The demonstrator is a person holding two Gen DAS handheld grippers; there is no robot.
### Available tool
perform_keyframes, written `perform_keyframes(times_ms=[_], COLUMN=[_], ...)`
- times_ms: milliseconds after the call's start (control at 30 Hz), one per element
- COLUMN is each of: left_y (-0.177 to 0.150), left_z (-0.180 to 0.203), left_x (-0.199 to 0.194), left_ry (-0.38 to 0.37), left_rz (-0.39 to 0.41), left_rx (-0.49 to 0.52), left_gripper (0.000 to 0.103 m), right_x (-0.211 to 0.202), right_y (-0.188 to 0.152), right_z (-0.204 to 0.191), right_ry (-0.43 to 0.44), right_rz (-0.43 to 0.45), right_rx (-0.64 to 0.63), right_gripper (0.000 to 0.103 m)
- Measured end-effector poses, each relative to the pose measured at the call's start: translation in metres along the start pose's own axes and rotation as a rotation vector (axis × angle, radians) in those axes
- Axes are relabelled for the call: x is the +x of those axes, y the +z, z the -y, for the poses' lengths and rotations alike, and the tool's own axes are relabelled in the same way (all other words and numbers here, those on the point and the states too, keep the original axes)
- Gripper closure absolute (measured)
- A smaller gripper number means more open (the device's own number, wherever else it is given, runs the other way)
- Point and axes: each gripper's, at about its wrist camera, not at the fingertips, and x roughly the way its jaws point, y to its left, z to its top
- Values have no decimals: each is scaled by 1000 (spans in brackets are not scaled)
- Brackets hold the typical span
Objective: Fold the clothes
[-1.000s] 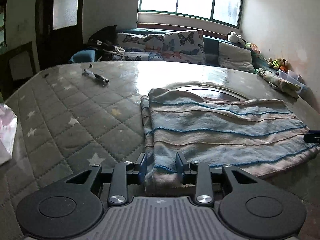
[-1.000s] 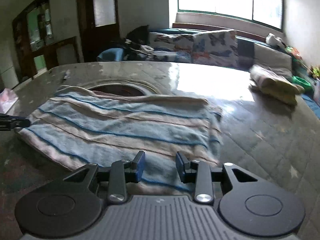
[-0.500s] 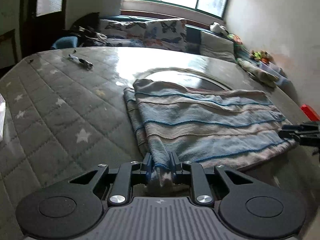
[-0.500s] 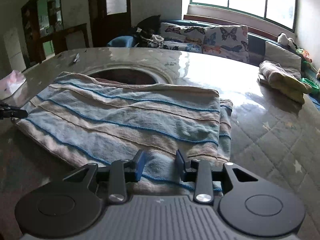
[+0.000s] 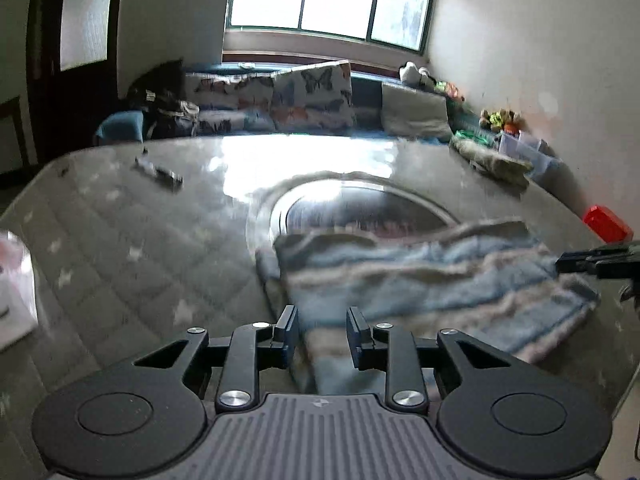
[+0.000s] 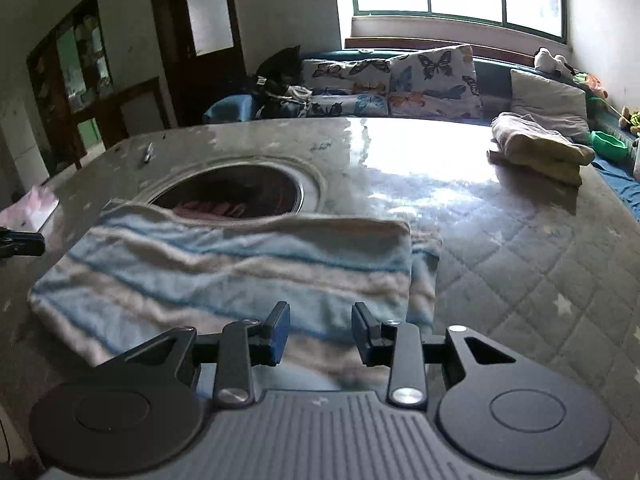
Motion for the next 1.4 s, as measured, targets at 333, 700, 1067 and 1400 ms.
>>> perform_keyframes(times_ms=[333, 700, 1067, 1400], left_y=[24, 46, 42, -13], left_z=[0, -9, -21, -1], left_x=[65, 109, 100, 16], left_ry=[4, 26, 66, 144], left_rz=[-88, -118, -88, -122], left_rx=[-6, -20, -67, -132], left_gripper=[75, 77, 75, 44], right_x=[29, 65, 82, 47], right_y=[4, 47, 50, 51], right_z=[29, 18, 14, -44], right_ry=[-22, -21, -65, 61], right_rz=[-31, -15, -21, 14], right_rx=[83, 31, 43, -52], right_gripper=[77, 77, 68, 52])
